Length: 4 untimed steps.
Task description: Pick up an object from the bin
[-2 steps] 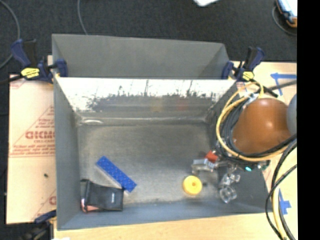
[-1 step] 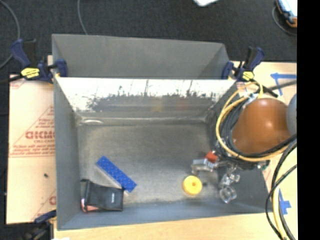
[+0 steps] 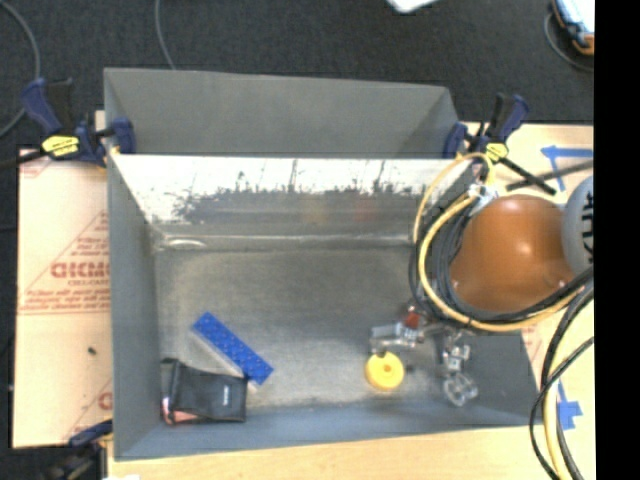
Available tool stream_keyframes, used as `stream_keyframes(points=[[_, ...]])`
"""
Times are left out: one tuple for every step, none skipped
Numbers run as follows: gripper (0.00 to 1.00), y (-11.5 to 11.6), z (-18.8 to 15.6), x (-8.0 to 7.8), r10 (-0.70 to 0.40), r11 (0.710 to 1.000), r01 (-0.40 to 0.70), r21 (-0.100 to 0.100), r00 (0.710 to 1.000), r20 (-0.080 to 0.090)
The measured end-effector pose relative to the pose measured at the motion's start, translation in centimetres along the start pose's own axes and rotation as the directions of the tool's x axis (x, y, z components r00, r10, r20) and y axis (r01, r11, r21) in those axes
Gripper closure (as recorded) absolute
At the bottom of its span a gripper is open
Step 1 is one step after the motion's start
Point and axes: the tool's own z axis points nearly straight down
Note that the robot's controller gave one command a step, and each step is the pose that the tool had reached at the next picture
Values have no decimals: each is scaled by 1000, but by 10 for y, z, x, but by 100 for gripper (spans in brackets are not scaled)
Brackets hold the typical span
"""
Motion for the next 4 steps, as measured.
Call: stream_keyframes(points=[[0, 16, -3, -16, 305, 953, -305, -3, 953, -1], [0, 25, 2, -25, -221, 975, 221, 3, 975, 3], [0, 19, 16, -35, -106, 994, 106, -4, 994, 1], [100, 29, 19, -52, -493, 870, 493, 5, 870, 3]])
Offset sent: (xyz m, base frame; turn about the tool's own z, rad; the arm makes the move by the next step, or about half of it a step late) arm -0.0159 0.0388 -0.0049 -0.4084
